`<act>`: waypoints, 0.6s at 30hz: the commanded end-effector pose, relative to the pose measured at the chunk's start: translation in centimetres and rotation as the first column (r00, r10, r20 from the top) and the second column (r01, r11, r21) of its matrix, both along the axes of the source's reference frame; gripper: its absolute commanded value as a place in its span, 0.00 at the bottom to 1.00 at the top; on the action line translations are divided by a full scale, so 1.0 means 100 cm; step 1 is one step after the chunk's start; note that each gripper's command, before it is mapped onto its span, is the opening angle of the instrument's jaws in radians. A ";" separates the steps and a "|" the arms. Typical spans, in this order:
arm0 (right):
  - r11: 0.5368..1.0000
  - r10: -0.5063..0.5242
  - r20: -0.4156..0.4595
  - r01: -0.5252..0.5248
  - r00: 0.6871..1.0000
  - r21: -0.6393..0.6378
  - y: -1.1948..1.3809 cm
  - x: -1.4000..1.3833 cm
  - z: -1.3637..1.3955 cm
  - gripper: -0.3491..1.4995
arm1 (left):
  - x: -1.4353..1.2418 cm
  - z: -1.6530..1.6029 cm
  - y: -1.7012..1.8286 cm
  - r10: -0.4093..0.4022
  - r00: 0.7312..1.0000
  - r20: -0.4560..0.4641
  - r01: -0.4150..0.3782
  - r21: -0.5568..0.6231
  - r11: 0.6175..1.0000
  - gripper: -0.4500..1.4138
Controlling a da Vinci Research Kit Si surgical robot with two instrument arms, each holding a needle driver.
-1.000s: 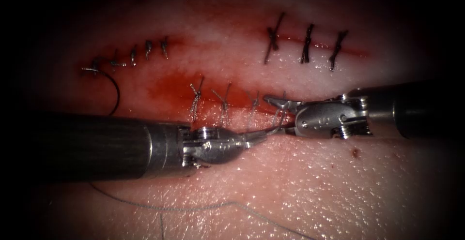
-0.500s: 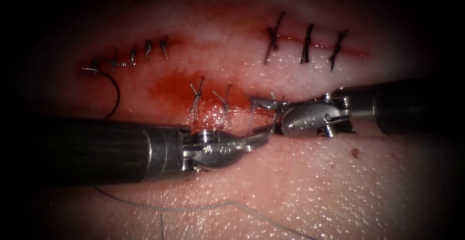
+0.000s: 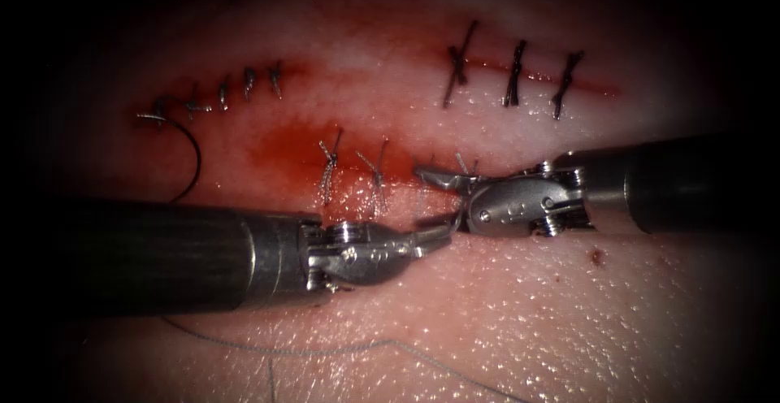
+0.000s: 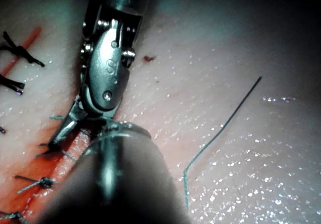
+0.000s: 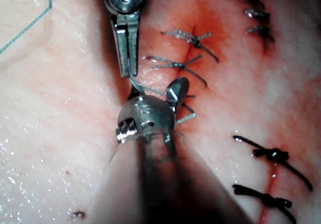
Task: Wound Closure
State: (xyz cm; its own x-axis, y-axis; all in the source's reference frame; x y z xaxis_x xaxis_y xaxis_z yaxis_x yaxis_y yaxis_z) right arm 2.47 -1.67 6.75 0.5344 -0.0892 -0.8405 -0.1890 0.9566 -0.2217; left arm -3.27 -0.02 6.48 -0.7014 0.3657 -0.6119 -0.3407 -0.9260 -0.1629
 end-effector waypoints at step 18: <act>0.999 -0.032 0.105 0.034 0.994 -0.017 -0.0005 -0.0011 -0.0010 0.89 | 0.0025 -0.0023 -0.0034 0.042 0.999 0.019 -0.042 0.005 0.999 0.00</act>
